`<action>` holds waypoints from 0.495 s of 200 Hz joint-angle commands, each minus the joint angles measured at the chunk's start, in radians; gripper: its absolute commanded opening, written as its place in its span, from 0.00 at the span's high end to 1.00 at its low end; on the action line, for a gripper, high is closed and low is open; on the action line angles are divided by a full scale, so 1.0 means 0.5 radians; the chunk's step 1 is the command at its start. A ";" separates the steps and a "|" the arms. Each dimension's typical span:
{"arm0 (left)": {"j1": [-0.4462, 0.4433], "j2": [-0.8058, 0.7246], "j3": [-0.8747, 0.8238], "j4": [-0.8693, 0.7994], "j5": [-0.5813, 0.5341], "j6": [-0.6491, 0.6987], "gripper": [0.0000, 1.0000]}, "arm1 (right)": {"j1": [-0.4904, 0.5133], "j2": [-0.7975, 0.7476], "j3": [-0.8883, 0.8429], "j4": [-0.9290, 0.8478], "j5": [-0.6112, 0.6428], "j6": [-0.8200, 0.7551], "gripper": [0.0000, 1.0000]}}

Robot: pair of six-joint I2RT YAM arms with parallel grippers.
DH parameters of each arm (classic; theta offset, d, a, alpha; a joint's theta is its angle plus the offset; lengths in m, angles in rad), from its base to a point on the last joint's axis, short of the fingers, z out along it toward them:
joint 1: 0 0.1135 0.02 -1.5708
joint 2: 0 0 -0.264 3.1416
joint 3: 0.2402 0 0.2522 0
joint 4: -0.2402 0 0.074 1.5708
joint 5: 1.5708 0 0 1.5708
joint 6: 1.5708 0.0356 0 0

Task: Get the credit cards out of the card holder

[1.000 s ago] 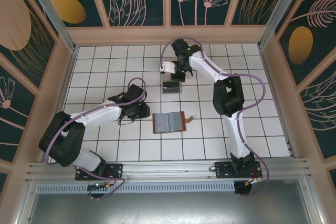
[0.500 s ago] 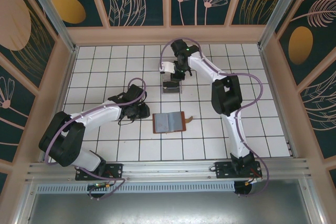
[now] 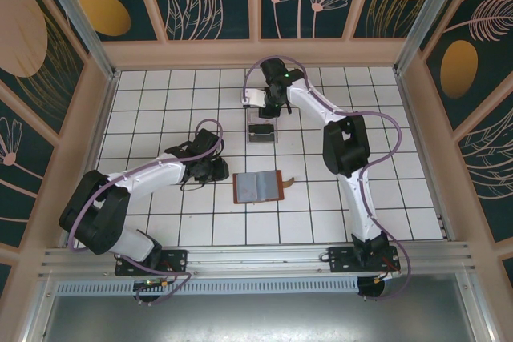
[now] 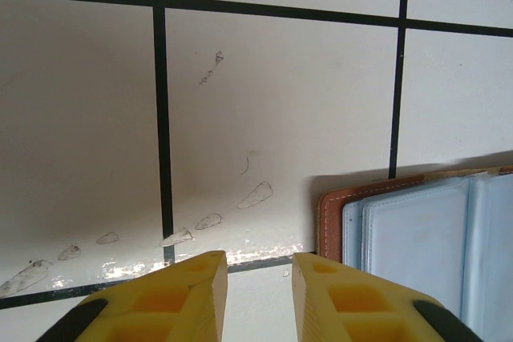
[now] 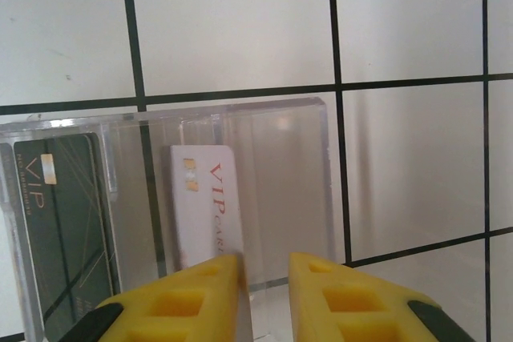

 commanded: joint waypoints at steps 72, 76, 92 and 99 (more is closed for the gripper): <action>0.012 0.052 0.050 -0.013 0.045 0.023 0.72 | -0.022 -0.264 -0.089 0.266 0.017 0.148 0.74; 0.013 0.059 0.050 -0.007 0.057 0.025 0.72 | -0.021 -0.282 -0.112 0.289 0.027 0.168 0.74; 0.013 0.094 0.046 0.007 0.098 0.030 0.74 | -0.020 -0.368 -0.234 0.406 0.063 0.286 0.75; 0.012 0.109 0.043 0.013 0.115 0.033 0.75 | -0.022 -0.417 -0.293 0.458 0.068 0.339 0.75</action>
